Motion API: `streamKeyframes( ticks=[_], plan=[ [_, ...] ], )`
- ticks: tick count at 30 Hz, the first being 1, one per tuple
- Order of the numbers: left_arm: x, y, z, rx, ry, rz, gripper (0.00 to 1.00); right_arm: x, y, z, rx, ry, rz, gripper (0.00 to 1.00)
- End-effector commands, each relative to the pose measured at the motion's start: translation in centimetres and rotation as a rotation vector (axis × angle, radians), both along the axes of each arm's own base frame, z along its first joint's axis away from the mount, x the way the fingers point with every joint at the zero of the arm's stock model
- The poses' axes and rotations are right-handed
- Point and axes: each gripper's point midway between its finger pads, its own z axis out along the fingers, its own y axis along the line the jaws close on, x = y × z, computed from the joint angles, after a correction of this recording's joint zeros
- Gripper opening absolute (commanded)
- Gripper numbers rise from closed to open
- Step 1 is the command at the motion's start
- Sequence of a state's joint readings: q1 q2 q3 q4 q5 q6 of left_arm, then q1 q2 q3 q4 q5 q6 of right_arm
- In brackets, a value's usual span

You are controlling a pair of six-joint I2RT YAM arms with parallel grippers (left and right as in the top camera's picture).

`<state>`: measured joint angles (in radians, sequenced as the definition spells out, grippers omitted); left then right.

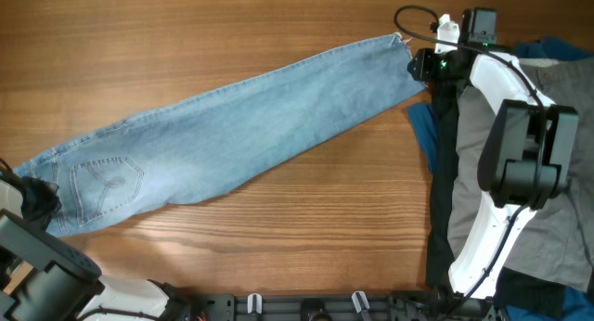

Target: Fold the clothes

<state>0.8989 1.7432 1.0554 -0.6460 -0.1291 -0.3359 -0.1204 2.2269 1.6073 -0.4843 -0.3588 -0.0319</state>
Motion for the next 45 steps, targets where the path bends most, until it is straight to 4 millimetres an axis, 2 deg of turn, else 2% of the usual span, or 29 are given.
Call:
streamKeyframes(
  ticks=[1,2,4,8,17,21,25,27,31,34,35,37,39,42,45],
  plan=[
    [-0.2,-0.1,-0.5,-0.012,-0.005,0.017,0.20,0.6,0.5,0.5,0.006,-0.028,0.030,0.41],
    [-0.2,-0.1,-0.5,-0.012,-0.005,0.017,0.20,0.6,0.5,0.4,0.007,-0.025,0.029,0.40],
    [-0.2,-0.1,-0.5,-0.012,-0.005,0.017,0.20,0.3,0.6,0.1,0.012,-0.015,0.031,0.29],
    [-0.1,0.0,-0.4,-0.007,-0.009,0.017,0.20,0.0,0.7,-0.3,0.011,-0.005,0.033,0.32],
    [-0.1,0.0,-0.4,-0.007,-0.009,0.017,0.21,0.8,0.6,0.1,0.008,-0.039,0.031,0.35],
    [-0.1,0.0,-0.4,-0.007,-0.009,0.017,0.21,0.6,0.7,-0.9,0.014,-0.021,0.027,0.35],
    [-0.1,0.0,-0.4,-0.007,-0.009,0.017,0.21,0.5,1.1,-1.4,0.020,-0.009,0.033,0.13],
    [-0.1,0.0,-0.4,-0.007,-0.009,0.017,0.21,0.8,1.4,-0.5,0.035,-0.033,0.043,0.05],
    [0.0,0.1,-0.4,-0.004,-0.011,0.016,0.21,1.6,1.7,3.3,0.050,-0.112,0.058,0.05],
    [0.0,0.1,-0.4,-0.003,-0.011,0.016,0.20,2.1,3.5,8.7,0.131,-0.242,0.136,0.04],
    [0.0,0.1,-0.4,-0.003,-0.012,0.017,0.20,2.3,4.8,12.4,0.191,-0.338,0.198,0.04],
    [0.0,0.1,-0.4,-0.004,-0.012,0.017,0.21,2.3,5.8,15.7,0.231,-0.428,0.249,0.04],
    [0.0,0.1,-0.4,-0.004,-0.011,0.017,0.22,2.4,6.0,18.1,0.231,-0.496,0.272,0.04],
    [0.2,-0.1,-0.5,-0.017,-0.022,0.013,0.24,2.9,5.9,19.1,0.214,-0.548,0.280,0.04],
    [0.8,-0.5,-0.5,-0.042,-0.059,0.002,0.23,3.7,4.8,17.4,0.156,-0.525,0.227,0.04]
  ],
)
